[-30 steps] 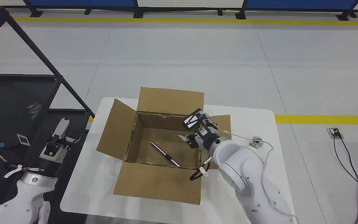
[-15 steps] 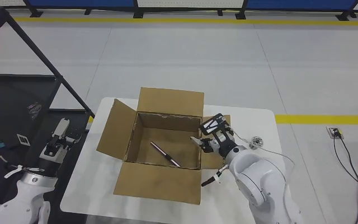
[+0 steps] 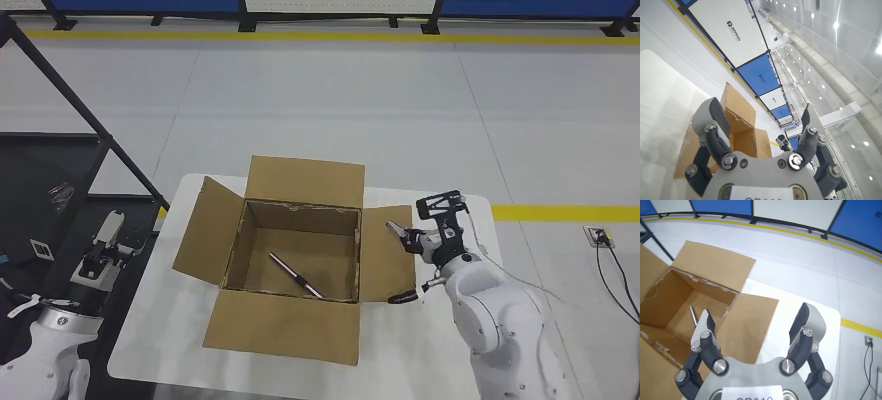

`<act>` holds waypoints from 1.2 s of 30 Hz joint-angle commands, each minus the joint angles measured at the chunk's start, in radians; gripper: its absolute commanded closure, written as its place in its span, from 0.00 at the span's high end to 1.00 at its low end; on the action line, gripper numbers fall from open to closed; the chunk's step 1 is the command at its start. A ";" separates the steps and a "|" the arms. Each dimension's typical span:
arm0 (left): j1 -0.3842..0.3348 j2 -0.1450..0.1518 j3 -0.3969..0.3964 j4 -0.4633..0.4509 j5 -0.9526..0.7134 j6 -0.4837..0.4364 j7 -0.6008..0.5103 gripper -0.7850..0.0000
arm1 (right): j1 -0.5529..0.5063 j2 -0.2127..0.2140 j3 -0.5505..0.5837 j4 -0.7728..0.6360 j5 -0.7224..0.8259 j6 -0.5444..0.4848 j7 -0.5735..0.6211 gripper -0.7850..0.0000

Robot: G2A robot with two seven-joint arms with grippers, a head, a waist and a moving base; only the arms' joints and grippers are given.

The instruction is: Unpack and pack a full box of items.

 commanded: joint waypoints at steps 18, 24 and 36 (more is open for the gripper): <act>0.000 0.000 0.000 0.000 0.000 0.000 0.000 1.00 | 0.214 0.040 0.181 0.544 0.054 -0.063 0.225 1.00; 0.000 0.000 0.000 0.000 0.000 0.000 0.000 1.00 | 0.270 0.048 0.169 0.644 0.054 -0.076 0.250 1.00; 0.000 0.000 0.000 0.000 0.000 0.000 0.000 1.00 | 0.338 0.058 0.135 0.779 0.048 -0.050 0.248 0.98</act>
